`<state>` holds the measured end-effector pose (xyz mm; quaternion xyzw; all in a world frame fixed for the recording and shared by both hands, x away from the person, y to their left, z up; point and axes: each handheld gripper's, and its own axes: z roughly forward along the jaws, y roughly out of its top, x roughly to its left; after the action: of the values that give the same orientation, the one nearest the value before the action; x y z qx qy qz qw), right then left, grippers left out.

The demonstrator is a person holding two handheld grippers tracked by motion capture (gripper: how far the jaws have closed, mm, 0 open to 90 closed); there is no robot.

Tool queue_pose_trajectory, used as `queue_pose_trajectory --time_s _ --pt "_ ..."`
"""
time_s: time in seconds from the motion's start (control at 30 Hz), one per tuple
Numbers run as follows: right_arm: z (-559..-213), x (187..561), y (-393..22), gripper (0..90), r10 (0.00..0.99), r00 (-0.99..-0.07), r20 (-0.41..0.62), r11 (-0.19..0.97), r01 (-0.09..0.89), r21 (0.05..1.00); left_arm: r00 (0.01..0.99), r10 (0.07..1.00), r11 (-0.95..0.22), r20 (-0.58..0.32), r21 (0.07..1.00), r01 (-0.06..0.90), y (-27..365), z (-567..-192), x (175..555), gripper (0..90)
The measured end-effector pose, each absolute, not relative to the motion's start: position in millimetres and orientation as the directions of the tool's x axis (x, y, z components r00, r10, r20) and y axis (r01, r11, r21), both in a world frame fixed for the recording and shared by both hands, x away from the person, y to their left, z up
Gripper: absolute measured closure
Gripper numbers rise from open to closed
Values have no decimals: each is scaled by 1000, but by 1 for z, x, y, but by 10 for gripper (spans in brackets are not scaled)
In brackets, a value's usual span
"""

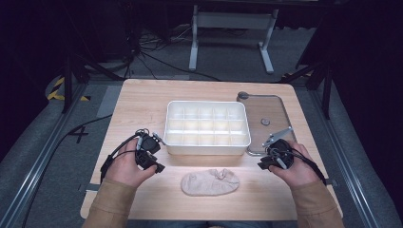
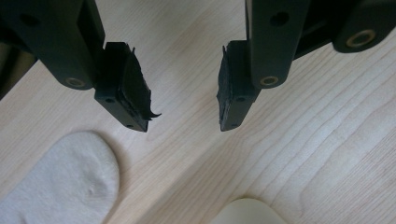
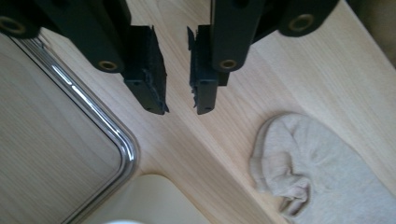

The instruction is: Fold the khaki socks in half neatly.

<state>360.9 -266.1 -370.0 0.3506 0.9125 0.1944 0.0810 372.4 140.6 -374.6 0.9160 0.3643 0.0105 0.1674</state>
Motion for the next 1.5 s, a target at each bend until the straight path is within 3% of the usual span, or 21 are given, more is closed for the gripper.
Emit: queue_pose_trajectory --time_s 0.17,0.4,0.7,1.1,1.5 --pt "-371 360 -261 828 660 -751 20 680 609 408 737 666 -670 -112 344 658 139 -367 368 545" --pt "-372 359 -249 885 634 -773 27 699 588 407 779 626 -736 -30 308 603 127 -370 363 545" --pt "-378 355 -226 895 598 -800 41 711 554 433 750 657 -688 -76 346 637 127 -362 359 546" --pt "-392 349 -189 894 524 -848 75 751 502 429 760 631 -685 -155 348 640 117 -364 357 564" --pt "-403 341 -166 893 485 -867 111 756 480 445 781 603 -711 -163 334 619 109 -367 356 566"
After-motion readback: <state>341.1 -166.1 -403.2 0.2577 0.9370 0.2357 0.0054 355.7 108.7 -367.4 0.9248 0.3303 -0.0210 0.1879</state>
